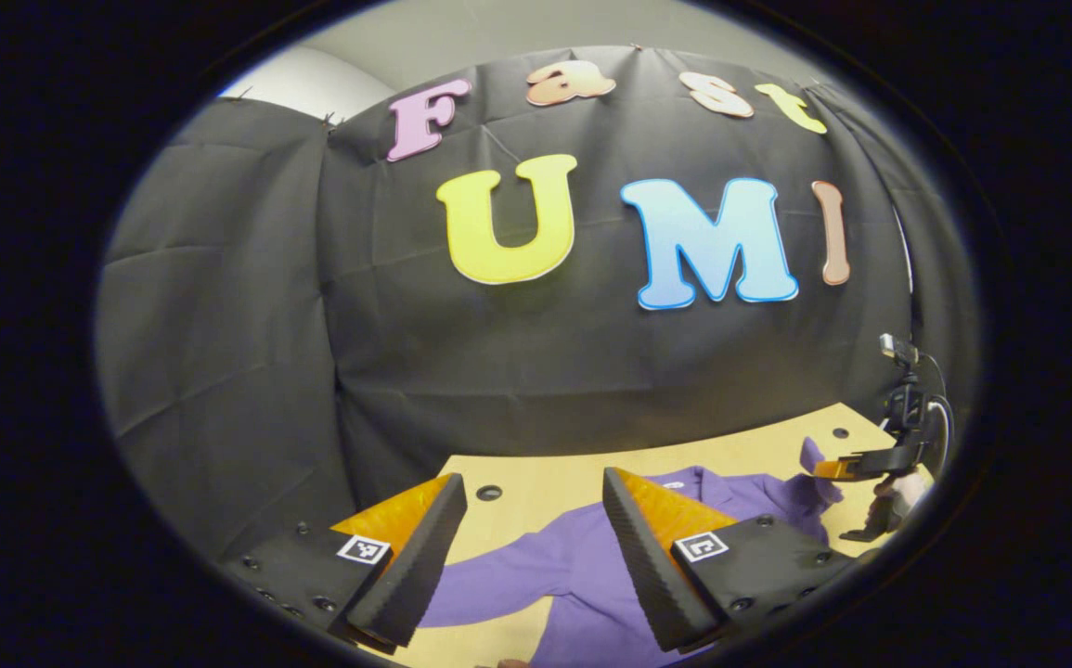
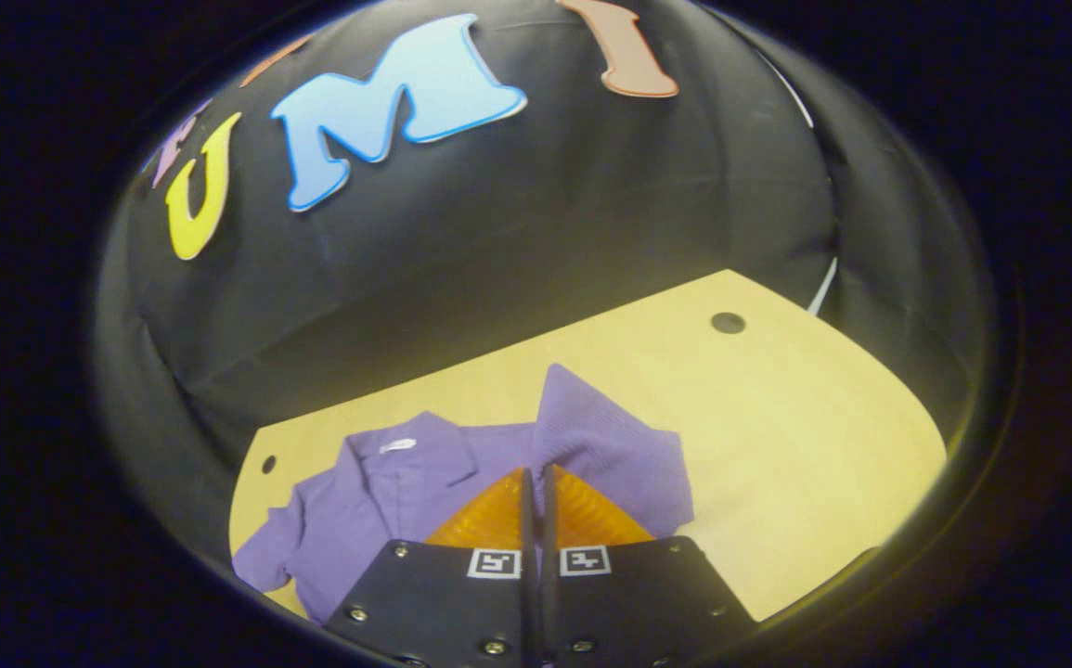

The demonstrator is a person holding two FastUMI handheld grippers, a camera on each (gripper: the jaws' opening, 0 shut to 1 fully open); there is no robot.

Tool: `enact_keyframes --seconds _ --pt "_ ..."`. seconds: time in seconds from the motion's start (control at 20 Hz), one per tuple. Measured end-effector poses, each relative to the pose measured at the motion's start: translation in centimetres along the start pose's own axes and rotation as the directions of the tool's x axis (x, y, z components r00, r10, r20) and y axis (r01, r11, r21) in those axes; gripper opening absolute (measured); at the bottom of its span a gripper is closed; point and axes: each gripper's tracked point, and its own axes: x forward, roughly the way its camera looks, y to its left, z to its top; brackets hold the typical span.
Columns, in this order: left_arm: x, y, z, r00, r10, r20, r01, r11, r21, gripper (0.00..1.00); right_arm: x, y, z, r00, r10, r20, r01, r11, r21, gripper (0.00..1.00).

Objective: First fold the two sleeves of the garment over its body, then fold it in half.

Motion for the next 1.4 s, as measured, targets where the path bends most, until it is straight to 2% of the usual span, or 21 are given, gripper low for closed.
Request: enact_keyframes --seconds 0.15,0.2,0.25,0.4,0.65,0.9,0.95,1.0,1.1,1.15,1.2,1.25,1.3,1.35,1.4 --pt "0.6 3.2 -1.5 1.0 0.023 -0.01 -0.023 1.0 -0.012 0.99 0.1 5.3 -1.3 0.998 0.057 -0.021 -0.058 0.998 -0.021 0.01" --pt "0.7 4.2 -2.0 0.999 0.03 -0.014 -0.031 0.999 -0.016 0.93 0.1 6.8 -1.8 0.997 0.074 -0.028 -0.074 0.997 -0.026 0.01" --pt "0.9 5.3 -2.5 0.999 0.038 -0.02 -0.039 0.999 -0.021 0.94 0.2 8.2 -2.5 0.995 0.089 -0.035 -0.09 0.995 -0.03 0.01" --pt "1.2 8.5 -4.9 0.997 0.063 -0.048 -0.065 0.997 -0.037 0.95 0.7 11.3 -5.0 0.99 0.13 -0.06 -0.133 0.99 -0.048 0.01" --pt "1.3 14.1 -10.0 0.987 0.113 -0.111 -0.12 0.991 -0.057 0.93 1.2 17.2 -9.6 0.977 0.167 -0.13 -0.181 0.978 -0.106 0.01" --pt "1.2 19.4 -16.1 0.968 0.163 -0.191 -0.179 0.982 -0.067 0.93 1.6 21.0 -13.8 0.963 0.179 -0.203 -0.212 0.965 -0.153 0.01" --pt "1.2 20.4 -17.2 0.963 0.175 -0.204 -0.192 0.979 -0.067 0.96 1.7 21.7 -14.5 0.959 0.181 -0.217 -0.218 0.962 -0.163 0.01" --pt "1.2 21.3 -18.2 0.958 0.189 -0.215 -0.208 0.976 -0.066 0.93 1.7 22.2 -15.3 0.956 0.179 -0.232 -0.222 0.959 -0.175 0.01" --pt "1.3 23.0 -20.2 0.948 0.211 -0.239 -0.233 0.97 -0.066 0.99 2.1 23.0 -17.1 0.951 0.167 -0.259 -0.222 0.953 -0.204 0.01" --pt "1.5 23.8 -21.0 0.943 0.219 -0.251 -0.243 0.968 -0.068 0.94 2.5 23.1 -17.5 0.953 0.148 -0.266 -0.21 0.952 -0.224 0.01" --pt "1.7 24.1 -21.8 0.939 0.224 -0.263 -0.25 0.966 -0.071 0.96 2.6 23.4 -18.3 0.949 0.144 -0.279 -0.213 0.949 -0.235 0.02" --pt "1.9 24.7 -22.6 0.934 0.229 -0.274 -0.259 0.963 -0.075 0.94 2.5 23.7 -18.9 0.94 0.153 -0.306 -0.23 0.945 -0.233 0.0" --pt "2.0 24.8 -23.5 0.93 0.231 -0.286 -0.264 0.961 -0.082 0.94 2.1 24.4 -19.5 0.927 0.177 -0.33 -0.257 0.941 -0.219 0.1" --pt "2.3 25.0 -24.2 0.925 0.233 -0.3 -0.271 0.959 -0.089 0.94 1.8 25.1 -20.0 0.918 0.194 -0.346 -0.277 0.937 -0.21 0.33" --pt "2.4 25.3 -25.3 0.919 0.234 -0.316 -0.277 0.956 -0.096 0.94 1.9 25.0 -19.9 0.923 0.183 -0.339 -0.27 0.935 -0.229 0.55"
